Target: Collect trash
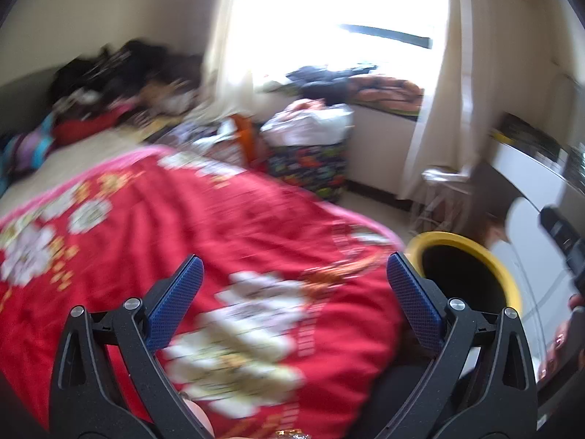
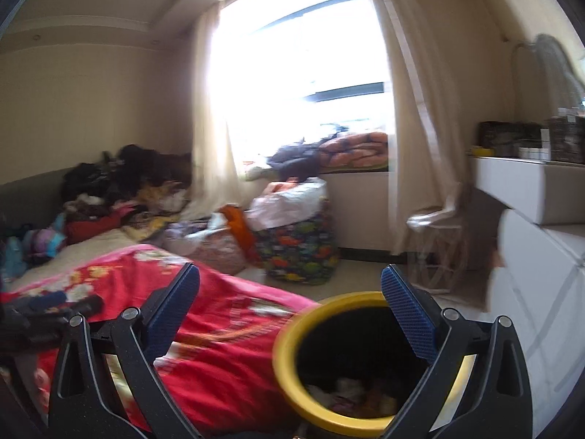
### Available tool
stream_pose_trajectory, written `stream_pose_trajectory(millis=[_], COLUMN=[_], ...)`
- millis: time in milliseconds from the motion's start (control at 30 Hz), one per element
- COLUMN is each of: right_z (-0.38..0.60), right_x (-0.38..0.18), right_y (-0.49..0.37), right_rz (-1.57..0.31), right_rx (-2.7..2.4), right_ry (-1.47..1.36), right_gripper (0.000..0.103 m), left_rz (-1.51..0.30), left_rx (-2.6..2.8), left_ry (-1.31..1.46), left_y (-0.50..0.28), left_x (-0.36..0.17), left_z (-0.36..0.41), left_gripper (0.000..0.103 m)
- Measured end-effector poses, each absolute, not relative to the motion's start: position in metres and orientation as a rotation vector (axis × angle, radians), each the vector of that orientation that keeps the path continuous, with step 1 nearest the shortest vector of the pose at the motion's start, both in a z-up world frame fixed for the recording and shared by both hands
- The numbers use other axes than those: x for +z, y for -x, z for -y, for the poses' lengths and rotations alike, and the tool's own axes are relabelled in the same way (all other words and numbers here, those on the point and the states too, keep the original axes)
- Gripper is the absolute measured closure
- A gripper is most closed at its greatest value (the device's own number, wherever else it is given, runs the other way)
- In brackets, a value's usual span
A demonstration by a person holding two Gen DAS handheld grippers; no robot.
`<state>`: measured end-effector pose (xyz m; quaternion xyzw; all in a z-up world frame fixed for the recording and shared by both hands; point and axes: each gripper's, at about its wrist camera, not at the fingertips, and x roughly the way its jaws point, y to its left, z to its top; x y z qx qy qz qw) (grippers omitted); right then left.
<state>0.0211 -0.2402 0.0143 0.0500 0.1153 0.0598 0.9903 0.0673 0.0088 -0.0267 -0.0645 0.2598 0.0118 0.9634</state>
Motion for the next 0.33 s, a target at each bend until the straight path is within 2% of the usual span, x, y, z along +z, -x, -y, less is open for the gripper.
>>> stream_pose_trajectory(millis=[167, 333], right_z=[0.119, -0.052], right_x=[0.022, -0.038], right_y=[-0.062, -0.087], right_rz=[-0.327, -0.74], right_rx=[0.527, 0.925], right_ry=[-0.023, 0.13], right_gripper=[0.006, 0.006], left_rz=[-0.596, -0.713], left_rx=[0.439, 0.814], left_ry=[0.238, 0.35], left_y=[-0.056, -0.035], left_x=[-0.049, -0.098], left_z=[-0.132, -0.254], left_gripper=[0.011, 0.011])
